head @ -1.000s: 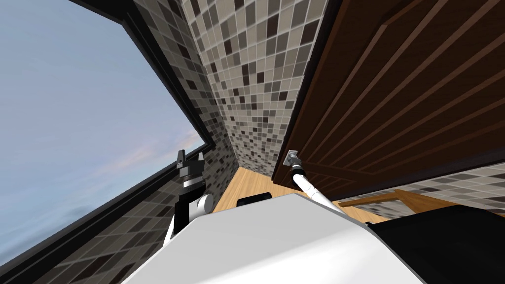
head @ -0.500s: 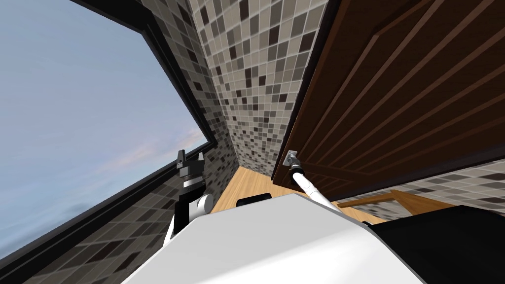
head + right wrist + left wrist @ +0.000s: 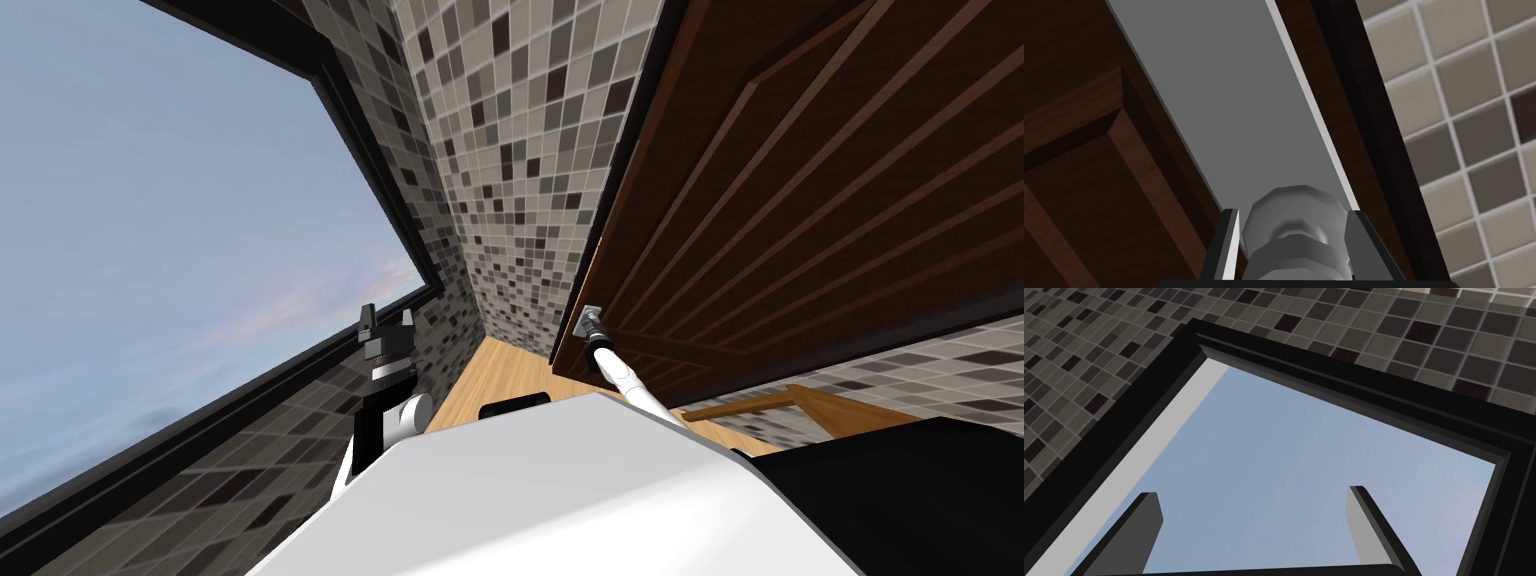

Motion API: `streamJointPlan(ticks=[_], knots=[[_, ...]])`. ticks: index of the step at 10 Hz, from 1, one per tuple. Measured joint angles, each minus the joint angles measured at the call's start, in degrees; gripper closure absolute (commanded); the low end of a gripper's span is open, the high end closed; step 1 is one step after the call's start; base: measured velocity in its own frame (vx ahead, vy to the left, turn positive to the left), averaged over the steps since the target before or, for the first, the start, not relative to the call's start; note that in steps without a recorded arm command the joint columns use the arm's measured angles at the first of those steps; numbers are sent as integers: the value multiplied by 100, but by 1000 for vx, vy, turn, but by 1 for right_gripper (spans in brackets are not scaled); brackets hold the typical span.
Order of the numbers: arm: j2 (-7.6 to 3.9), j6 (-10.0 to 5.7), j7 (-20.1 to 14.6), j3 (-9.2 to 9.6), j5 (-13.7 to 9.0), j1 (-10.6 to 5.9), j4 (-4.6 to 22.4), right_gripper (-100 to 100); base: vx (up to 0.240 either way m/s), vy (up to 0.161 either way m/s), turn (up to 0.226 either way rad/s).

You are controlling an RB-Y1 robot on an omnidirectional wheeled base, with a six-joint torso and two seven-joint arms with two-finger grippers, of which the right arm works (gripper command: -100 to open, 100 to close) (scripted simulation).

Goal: Pull the door open

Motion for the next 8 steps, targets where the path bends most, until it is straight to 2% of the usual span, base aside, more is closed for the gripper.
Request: streamJointPlan(ticks=[1, 3, 4, 5, 6, 7, 8], knots=[[2, -56, -123, -9, -83, -6, 12, 100, -49, -4, 28], [107, -267, -144, -149, -530, -3, -88, 100, -35, -2, 2], [114, -284, -174, -139, -571, -23, -59, 100, -28, -11, 21], [153, -342, -318, -169, -709, -46, -37, 100, -35, -11, 13], [192, -403, -346, -203, -899, -31, -88, 100, -52, -14, 27], [218, -524, -446, -267, -1096, -84, -46, 100, -50, -15, 27], [229, -610, -699, -294, -1105, -96, 5, 100, -25, 2, -2]])
